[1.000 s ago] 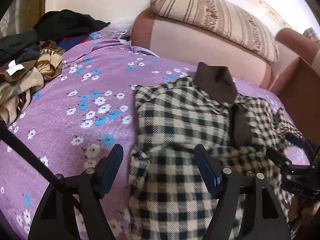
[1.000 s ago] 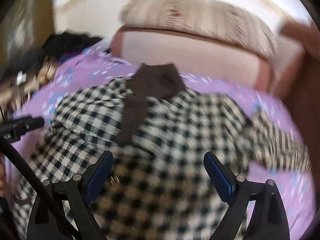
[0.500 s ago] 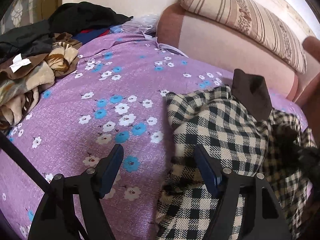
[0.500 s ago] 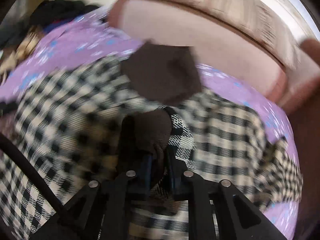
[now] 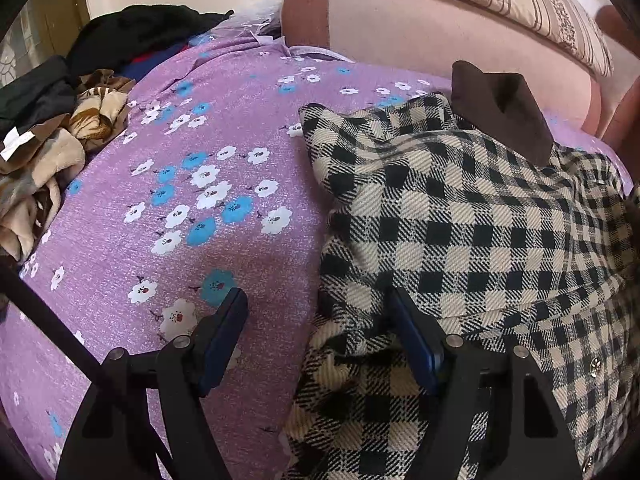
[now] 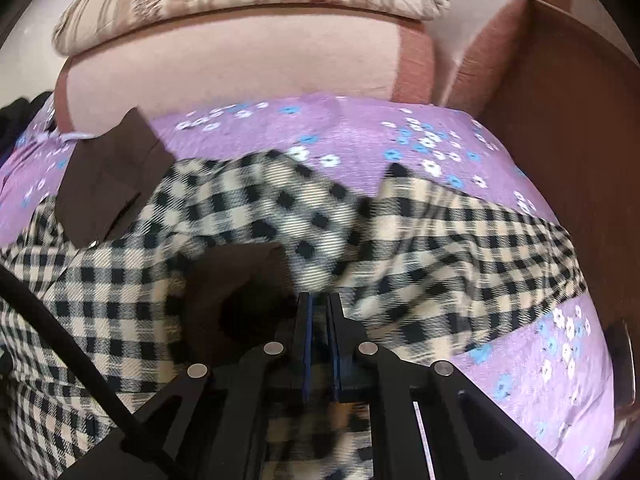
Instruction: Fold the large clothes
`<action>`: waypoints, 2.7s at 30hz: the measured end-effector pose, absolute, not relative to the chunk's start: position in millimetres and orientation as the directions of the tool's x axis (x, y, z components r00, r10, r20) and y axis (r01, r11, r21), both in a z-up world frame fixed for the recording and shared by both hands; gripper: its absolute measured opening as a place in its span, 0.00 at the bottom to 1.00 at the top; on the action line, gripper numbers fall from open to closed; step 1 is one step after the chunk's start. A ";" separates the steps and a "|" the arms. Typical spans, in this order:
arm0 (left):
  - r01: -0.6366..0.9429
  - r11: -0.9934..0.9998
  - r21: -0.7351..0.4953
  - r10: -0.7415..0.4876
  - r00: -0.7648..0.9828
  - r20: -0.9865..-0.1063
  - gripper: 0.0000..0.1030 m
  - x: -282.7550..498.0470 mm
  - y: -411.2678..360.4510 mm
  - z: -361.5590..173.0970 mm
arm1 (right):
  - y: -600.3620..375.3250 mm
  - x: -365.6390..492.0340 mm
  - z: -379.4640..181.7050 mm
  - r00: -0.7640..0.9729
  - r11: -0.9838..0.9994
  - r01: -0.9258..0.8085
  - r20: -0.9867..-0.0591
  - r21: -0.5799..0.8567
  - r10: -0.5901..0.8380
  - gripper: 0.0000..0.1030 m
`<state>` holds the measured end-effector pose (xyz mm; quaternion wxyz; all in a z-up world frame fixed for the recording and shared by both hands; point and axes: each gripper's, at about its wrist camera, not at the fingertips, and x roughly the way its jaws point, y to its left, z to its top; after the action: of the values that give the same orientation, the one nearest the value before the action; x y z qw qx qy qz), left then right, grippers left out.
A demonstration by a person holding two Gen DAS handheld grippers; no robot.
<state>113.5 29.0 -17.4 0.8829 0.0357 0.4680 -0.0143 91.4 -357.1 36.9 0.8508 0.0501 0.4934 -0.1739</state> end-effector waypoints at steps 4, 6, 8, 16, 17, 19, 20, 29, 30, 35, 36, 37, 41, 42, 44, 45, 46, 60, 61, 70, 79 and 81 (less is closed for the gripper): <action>0.046 0.999 0.030 -0.001 0.562 -0.827 0.74 113.4 32.6 -18.7 | -393.4 77.6 45.2 0.446 0.919 0.387 -0.855 -0.081 -0.264 0.09; 0.029 0.999 0.015 -0.003 0.560 -0.828 0.77 113.3 35.5 -19.0 | -424.4 60.8 52.8 0.451 0.900 0.434 -0.853 -0.049 -0.264 0.16; 0.018 1.000 0.002 -0.008 0.560 -0.828 0.80 113.0 39.0 -20.0 | -465.3 42.5 58.0 0.456 0.868 0.496 -0.853 0.008 -0.252 0.28; 0.002 1.000 -0.009 -0.009 0.576 -0.817 0.84 108.9 43.0 -22.9 | -603.0 -35.0 29.0 0.492 0.611 0.726 -0.859 0.316 -0.140 0.49; 0.000 1.000 -0.012 -0.010 0.577 -0.817 0.85 108.8 43.5 -23.2 | -615.1 -41.0 21.7 0.495 0.577 0.742 -0.860 0.342 -0.126 0.49; 0.000 1.000 -0.017 -0.014 0.579 -0.815 0.87 108.9 44.5 -23.7 | -634.6 -46.6 10.0 0.529 0.530 0.744 -0.844 0.407 -0.094 0.49; 0.001 1.000 -0.020 -0.016 0.580 -0.815 0.87 108.6 44.6 -23.9 | -640.2 -44.6 9.0 0.546 0.523 0.738 -0.833 0.427 -0.092 0.52; 0.005 1.000 -0.022 -0.021 0.581 -0.814 0.91 109.1 43.7 -26.0 | -680.5 -11.1 6.5 0.572 0.500 0.745 -0.809 0.442 -0.138 0.57; 0.006 1.000 -0.022 -0.021 0.581 -0.814 0.91 109.2 43.5 -26.1 | -684.4 -8.7 5.6 0.569 0.492 0.750 -0.811 0.442 -0.139 0.42; 0.005 1.000 -0.023 -0.021 0.581 -0.814 0.91 109.1 43.8 -25.9 | -699.7 -18.0 18.7 0.580 0.452 0.762 -0.800 0.464 -0.155 0.07; 0.005 1.000 -0.023 -0.022 0.581 -0.814 0.91 109.2 43.6 -25.9 | -701.5 -20.9 24.1 0.568 0.449 0.775 -0.802 0.446 -0.184 0.07; 0.005 1.000 -0.023 -0.022 0.581 -0.814 0.91 109.1 43.8 -25.9 | -703.7 -22.9 27.7 0.559 0.440 0.785 -0.804 0.435 -0.203 0.07; 0.004 1.000 -0.023 -0.021 0.581 -0.814 0.91 108.9 43.7 -25.5 | -702.0 -36.2 51.1 0.550 0.421 0.802 -0.798 0.423 -0.247 0.07; 0.003 1.000 -0.026 -0.023 0.581 -0.814 0.91 108.8 43.6 -24.7 | -695.4 -34.2 60.2 0.549 0.446 0.798 -0.795 0.406 -0.258 0.07; 0.003 0.999 -0.037 -0.032 0.580 -0.814 0.91 107.3 45.6 -21.9 | -682.9 -25.1 76.8 0.551 0.491 0.785 -0.790 0.379 -0.271 0.07; 0.002 0.999 -0.051 -0.042 0.577 -0.816 0.91 105.7 46.9 -19.6 | -671.0 -18.3 88.4 0.565 0.525 0.764 -0.781 0.374 -0.266 0.07; 0.003 0.997 -0.074 -0.063 0.574 -0.816 0.91 102.7 48.8 -16.0 | -661.6 -11.6 95.8 0.582 0.550 0.743 -0.773 0.381 -0.251 0.07; -0.140 0.987 -0.078 0.044 0.707 -0.706 0.91 75.7 115.2 56.8 | -315.2 107.8 133.6 0.652 0.930 0.067 -0.722 0.361 0.233 0.06; -0.156 0.983 -0.092 0.047 0.709 -0.704 0.91 76.7 126.2 58.8 | -281.6 113.3 123.6 0.623 0.931 0.016 -0.732 0.365 0.277 0.06; -0.233 0.940 -0.251 -0.007 0.719 -0.695 0.91 81.4 171.4 68.2 | -133.1 121.6 45.2 0.434 0.927 -0.194 -0.819 0.321 0.375 0.07; -0.094 0.950 -0.298 -0.149 0.703 -0.695 0.91 100.2 129.2 51.5 | -142.8 86.0 39.1 0.293 0.808 -0.342 -0.763 0.479 0.576 0.29; -0.038 0.956 -0.290 -0.184 0.690 -0.699 0.91 103.6 110.6 47.1 | -161.1 72.0 45.0 0.313 0.816 -0.339 -0.762 0.468 0.567 0.35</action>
<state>103.6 110.6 47.1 0.9083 -0.1424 0.3914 -0.0401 72.0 -161.1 45.0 0.8026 0.1109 0.5138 0.2821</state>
